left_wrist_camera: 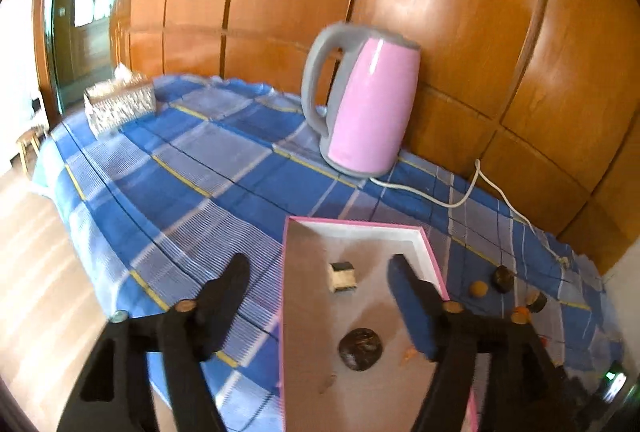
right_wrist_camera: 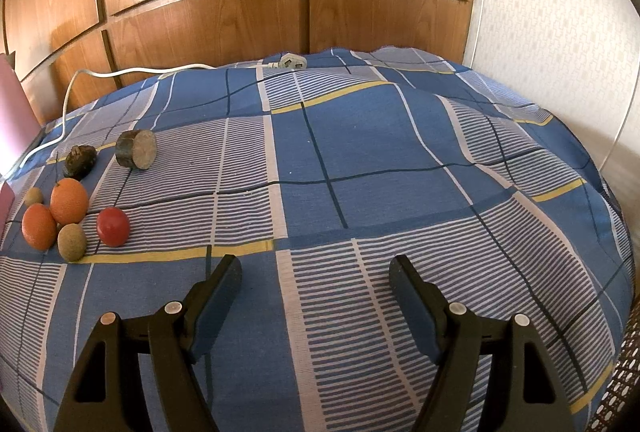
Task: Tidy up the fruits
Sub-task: 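Carry the cut slice into the tray and open the left gripper, then grasp the red tomato with the right gripper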
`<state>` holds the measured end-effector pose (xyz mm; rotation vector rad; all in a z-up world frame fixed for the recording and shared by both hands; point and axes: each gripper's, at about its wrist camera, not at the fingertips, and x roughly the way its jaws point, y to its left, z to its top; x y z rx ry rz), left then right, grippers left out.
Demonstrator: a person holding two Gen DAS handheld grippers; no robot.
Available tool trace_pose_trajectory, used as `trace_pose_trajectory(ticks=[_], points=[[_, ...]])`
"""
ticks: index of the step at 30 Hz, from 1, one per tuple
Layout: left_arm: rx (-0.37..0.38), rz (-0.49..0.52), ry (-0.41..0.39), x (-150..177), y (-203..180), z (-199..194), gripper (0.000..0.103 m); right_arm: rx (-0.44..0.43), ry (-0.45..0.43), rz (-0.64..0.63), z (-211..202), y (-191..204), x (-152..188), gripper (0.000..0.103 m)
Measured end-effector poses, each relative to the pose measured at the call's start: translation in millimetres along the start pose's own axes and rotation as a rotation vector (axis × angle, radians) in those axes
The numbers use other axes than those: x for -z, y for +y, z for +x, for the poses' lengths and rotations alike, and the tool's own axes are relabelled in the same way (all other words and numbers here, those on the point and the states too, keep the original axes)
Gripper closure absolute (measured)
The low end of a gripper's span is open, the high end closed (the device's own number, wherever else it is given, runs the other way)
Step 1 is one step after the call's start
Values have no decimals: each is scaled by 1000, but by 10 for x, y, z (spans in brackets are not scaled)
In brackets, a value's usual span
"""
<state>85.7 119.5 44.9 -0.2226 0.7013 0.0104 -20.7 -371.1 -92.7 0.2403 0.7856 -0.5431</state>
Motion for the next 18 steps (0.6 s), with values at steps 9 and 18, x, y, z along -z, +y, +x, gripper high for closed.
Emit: trace_pose_trajectory(ticks=[9, 18], points=[[63, 10, 100, 716, -278, 119, 19, 3, 5, -5, 0, 7, -8, 26], [98, 62, 169, 1083, -490, 201, 19, -60, 81, -19, -13, 72, -132, 47]])
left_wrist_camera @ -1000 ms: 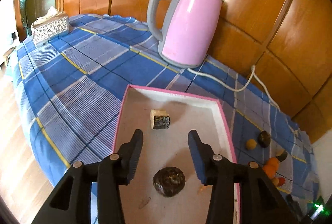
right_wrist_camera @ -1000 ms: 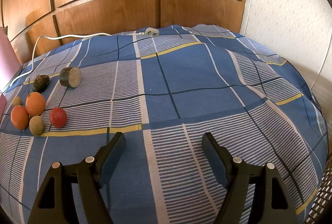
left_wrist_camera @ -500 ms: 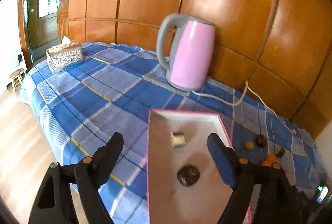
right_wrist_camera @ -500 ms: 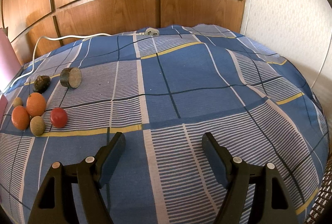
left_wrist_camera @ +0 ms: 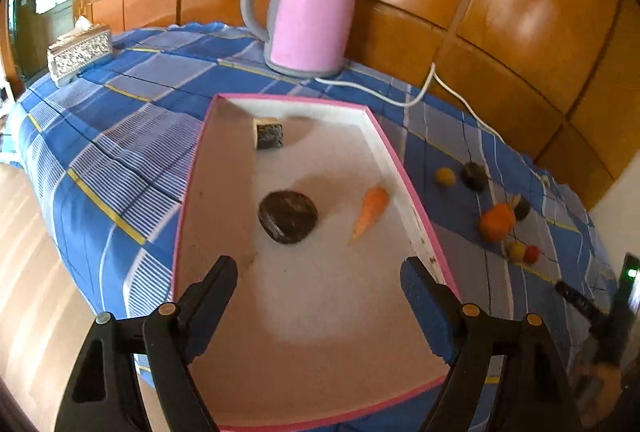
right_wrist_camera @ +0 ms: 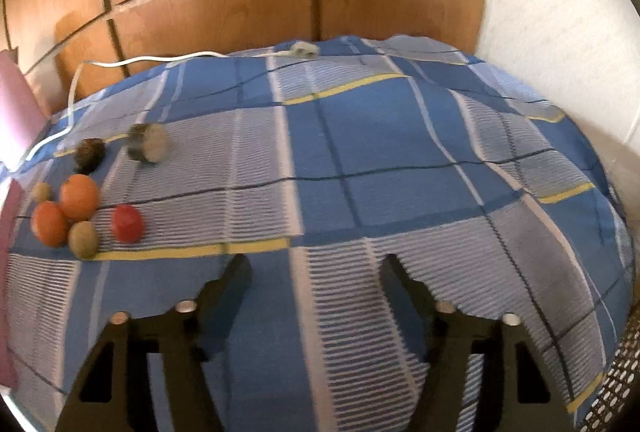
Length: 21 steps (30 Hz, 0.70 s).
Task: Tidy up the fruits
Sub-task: 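Grasp the red tomato with the right gripper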
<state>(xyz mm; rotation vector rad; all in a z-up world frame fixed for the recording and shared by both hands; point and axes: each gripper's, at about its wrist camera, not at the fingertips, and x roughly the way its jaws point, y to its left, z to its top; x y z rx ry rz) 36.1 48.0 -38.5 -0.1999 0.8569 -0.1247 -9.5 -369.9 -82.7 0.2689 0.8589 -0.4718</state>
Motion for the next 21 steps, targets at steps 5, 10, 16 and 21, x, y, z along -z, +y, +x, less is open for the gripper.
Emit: trace_pose_trajectory(ticks=[5, 10, 16, 21], points=[[1, 8, 7, 63, -24, 19, 18, -103, 18, -25, -45, 240, -84, 50], [-26, 10, -1, 102, -28, 26, 12, -228, 44, -19, -71, 534, -195, 51], [-34, 15, 10, 124, -23, 36, 11, -222, 59, -88, 53, 896, -326, 51], [-100, -2, -4, 110, 32, 32, 10, -188, 122, -125, 254, 994, -305, 78]])
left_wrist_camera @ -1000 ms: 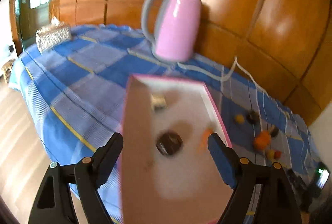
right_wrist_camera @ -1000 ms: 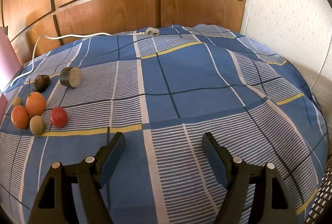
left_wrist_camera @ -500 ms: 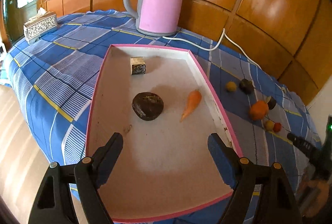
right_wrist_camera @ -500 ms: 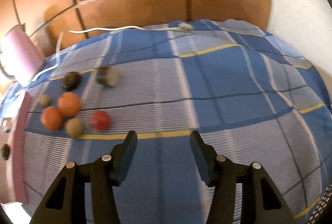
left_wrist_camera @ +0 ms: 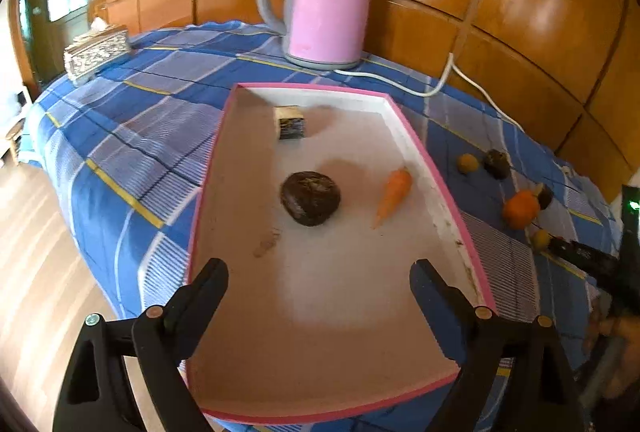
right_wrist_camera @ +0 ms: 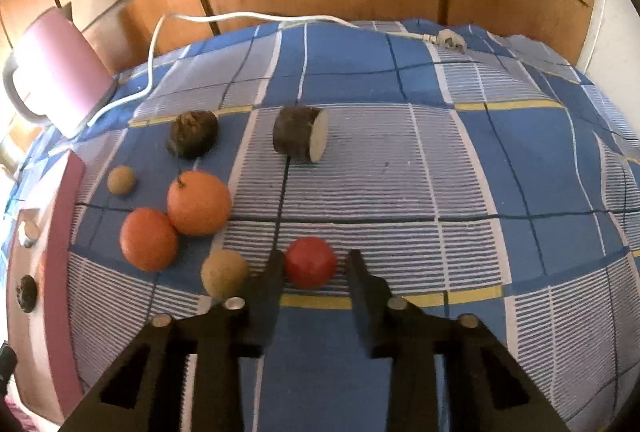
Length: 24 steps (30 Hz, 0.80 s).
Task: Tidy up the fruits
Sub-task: 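Grasp the red tomato with the right gripper, then carry the tomato into the tray and open the right gripper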
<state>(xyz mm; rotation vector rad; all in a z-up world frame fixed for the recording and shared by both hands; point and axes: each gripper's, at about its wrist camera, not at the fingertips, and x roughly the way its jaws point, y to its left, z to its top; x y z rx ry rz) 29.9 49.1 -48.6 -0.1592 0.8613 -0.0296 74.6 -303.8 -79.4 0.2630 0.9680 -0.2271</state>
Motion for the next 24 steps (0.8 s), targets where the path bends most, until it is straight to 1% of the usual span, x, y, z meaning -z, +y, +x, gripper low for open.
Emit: trace_pose_trajectory(ticks=[4, 7, 9, 11, 13, 17, 22, 24], points=[[-48, -35, 9, -5, 87, 35, 8, 4, -12, -6, -61, -33, 70, 78], [-42, -44, 9, -8, 102, 32, 7, -4, -24, -2, -145, -69, 116, 78], [-43, -38, 7, -5, 91, 25, 6, -8, -40, -5, -212, -86, 135, 78], [-46, -40, 0, -10, 88, 9, 2, -12, -50, -9, -259, -88, 142, 78], [-41, -45, -8, -17, 99, -10, 1, -20, -62, -22, -317, -63, 160, 78], [-31, -43, -18, -29, 95, -42, 1, -68, -79, -69, -450, 67, 205, 78], [-28, -41, -23, -34, 85, -65, 1, -190, -69, -163, -568, 409, 243, 78], [-26, -43, -30, -38, 86, -81, 1, -235, -62, -217, -612, 618, 275, 78]])
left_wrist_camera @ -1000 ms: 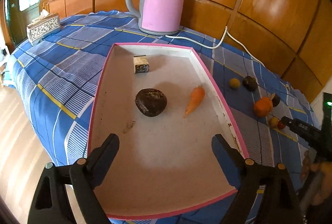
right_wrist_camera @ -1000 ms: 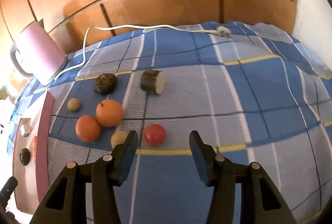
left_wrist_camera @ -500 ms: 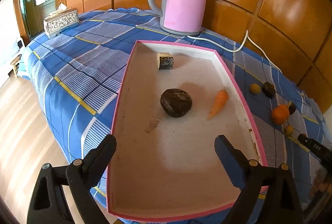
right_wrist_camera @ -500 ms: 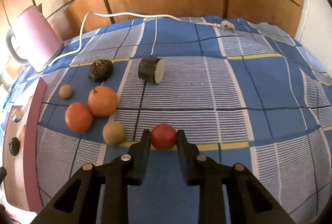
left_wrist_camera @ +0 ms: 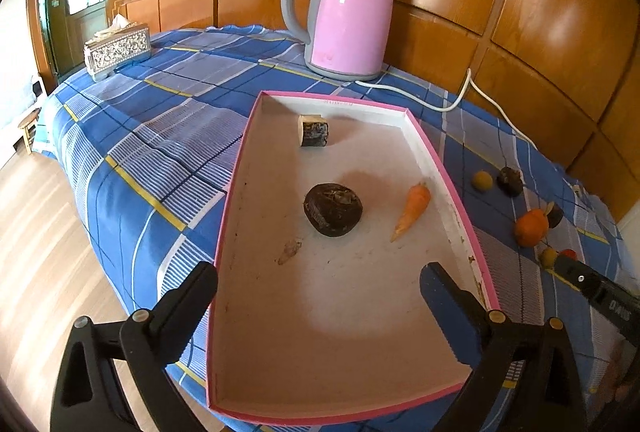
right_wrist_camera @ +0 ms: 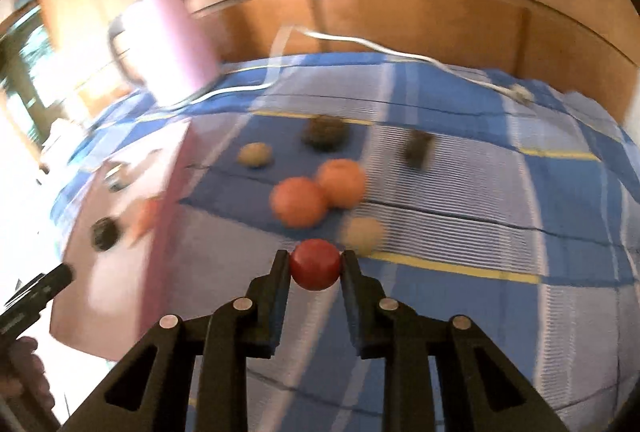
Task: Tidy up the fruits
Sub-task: 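Carry the tomato into the tray and open the right gripper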
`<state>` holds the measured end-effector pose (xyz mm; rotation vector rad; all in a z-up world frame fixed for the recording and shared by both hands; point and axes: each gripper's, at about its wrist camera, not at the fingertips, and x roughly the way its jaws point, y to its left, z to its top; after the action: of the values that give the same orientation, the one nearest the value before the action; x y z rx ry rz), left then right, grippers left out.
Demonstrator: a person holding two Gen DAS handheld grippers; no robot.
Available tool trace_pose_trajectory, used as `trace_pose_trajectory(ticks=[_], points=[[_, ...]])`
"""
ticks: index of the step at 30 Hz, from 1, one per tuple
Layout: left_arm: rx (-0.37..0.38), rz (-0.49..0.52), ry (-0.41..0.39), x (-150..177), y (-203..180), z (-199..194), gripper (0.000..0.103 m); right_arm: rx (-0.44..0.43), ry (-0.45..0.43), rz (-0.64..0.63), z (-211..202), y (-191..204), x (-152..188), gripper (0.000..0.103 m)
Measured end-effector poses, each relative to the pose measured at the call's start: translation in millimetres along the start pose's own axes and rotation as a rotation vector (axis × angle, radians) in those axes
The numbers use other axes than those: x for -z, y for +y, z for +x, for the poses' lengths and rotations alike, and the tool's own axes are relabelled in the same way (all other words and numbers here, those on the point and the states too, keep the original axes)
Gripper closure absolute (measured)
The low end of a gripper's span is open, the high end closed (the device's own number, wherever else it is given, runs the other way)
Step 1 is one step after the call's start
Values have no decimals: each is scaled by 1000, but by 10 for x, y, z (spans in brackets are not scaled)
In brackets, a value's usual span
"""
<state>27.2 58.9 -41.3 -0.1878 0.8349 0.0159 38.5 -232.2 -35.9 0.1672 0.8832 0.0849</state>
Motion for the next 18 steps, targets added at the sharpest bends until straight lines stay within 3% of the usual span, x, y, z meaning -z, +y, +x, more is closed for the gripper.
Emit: trace_pose_trajectory(ticks=[11, 18], points=[[-11, -18, -54, -55, 43, -103, 1, -178, 41, -158, 63, 742, -56, 78], [-73, -89, -93, -150, 249, -144, 0, -244, 77, -242, 142, 1119, -60, 78]])
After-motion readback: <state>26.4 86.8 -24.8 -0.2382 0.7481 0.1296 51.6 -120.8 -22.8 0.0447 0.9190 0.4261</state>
